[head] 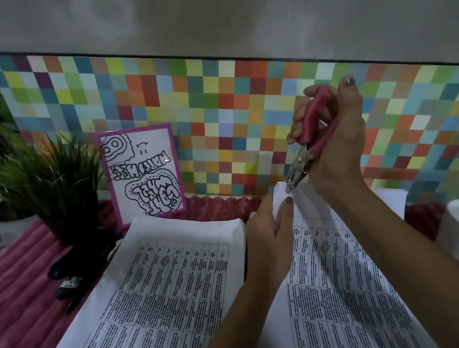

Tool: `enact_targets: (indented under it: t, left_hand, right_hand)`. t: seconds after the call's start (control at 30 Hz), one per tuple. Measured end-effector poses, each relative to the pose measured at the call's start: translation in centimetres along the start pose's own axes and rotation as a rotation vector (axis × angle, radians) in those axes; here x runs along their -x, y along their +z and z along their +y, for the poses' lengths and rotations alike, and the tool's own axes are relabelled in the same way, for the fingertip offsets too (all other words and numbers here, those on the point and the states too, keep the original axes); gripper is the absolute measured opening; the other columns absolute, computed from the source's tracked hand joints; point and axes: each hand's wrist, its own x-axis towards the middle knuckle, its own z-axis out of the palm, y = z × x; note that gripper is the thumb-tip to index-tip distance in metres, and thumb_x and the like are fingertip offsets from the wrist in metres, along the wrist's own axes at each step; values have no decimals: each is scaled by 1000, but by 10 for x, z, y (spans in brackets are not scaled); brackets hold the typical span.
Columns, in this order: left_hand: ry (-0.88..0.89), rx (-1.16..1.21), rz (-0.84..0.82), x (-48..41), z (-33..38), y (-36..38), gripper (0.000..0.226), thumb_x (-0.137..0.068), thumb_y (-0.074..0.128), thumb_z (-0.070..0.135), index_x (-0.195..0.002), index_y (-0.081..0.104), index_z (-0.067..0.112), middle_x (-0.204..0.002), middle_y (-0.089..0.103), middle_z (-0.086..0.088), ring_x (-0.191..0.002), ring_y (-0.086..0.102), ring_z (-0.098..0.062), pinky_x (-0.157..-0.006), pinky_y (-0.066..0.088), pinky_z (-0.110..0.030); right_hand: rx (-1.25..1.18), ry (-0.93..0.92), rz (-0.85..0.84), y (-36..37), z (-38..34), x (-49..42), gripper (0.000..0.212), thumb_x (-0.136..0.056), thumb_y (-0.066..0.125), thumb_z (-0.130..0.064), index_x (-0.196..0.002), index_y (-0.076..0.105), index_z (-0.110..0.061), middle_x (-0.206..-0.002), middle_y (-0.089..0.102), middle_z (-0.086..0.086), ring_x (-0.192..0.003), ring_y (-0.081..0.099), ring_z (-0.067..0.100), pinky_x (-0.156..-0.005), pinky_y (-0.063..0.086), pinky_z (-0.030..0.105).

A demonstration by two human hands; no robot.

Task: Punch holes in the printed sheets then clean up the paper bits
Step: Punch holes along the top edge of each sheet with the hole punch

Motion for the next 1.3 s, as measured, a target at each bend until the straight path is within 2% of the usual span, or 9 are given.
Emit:
enact_targets:
  t: [0.1,0.2,0.33,0.43,0.5,0.63,0.9,1.13,1.3]
  left_hand:
    - [-3,-3,4,0,4,0,27,-103,48,28,-122,61,16,-50,48,10,-41,40,-8,-43,34,-25]
    - [0,-3,11,0,7,-1,31,-102,48,29,-127,61,15,-63,58,-10,-51,50,-18,-55,46,-34]
    - [7,3,37,0,8,-2,22,-102,50,25,-111,65,12,-55,48,8,-50,45,-8,-51,38,-26]
    - [15,57,28,-1,8,-4,16,-101,50,21,-100,64,13,-59,51,-6,-54,44,-10,-52,39,-35]
    - [24,54,27,0,7,-5,17,-101,50,19,-95,63,9,-57,47,-2,-52,41,-8,-48,36,-30]
    - [41,21,15,0,6,-6,15,-102,50,18,-97,62,12,-50,42,11,-43,34,-6,-44,28,-17]
    - [71,-38,19,-1,2,-7,15,-102,49,20,-97,61,11,-48,41,13,-41,34,-7,-43,26,-18]
    - [66,-37,-1,0,5,-7,13,-102,50,18,-92,55,24,-49,46,15,-40,37,-6,-45,25,-10]
    - [55,-16,11,-1,6,-7,23,-102,49,18,-83,51,31,-47,40,12,-40,33,-7,-43,24,-14]
  right_hand:
    - [-9,0,-1,0,3,1,47,-95,40,-44,-103,57,-1,-71,57,10,-53,50,20,-54,48,31]
    - [16,14,-7,0,6,1,47,-94,41,-43,-101,58,-1,-71,57,13,-53,50,21,-52,48,31]
    - [75,62,-8,1,7,-4,44,-95,41,-43,-93,61,-3,-67,58,13,-50,50,21,-50,47,29]
    - [102,100,2,3,9,-7,44,-98,40,-41,-92,61,-2,-64,59,11,-49,49,21,-50,46,29]
    - [100,111,20,4,10,-8,44,-100,40,-39,-87,61,-3,-62,58,11,-48,48,21,-48,45,29]
    - [83,130,62,7,10,-9,43,-101,41,-36,-75,60,-8,-57,56,11,-44,44,21,-45,40,28]
    - [98,152,65,8,11,-11,43,-101,42,-36,-76,60,-6,-56,55,11,-43,43,22,-45,39,28]
    - [88,160,116,6,14,-12,38,-99,45,-33,-70,54,-10,-55,51,10,-41,40,21,-43,36,26]
    - [47,247,140,2,15,-14,38,-97,46,-36,-75,57,-8,-56,53,9,-41,43,20,-45,38,26]
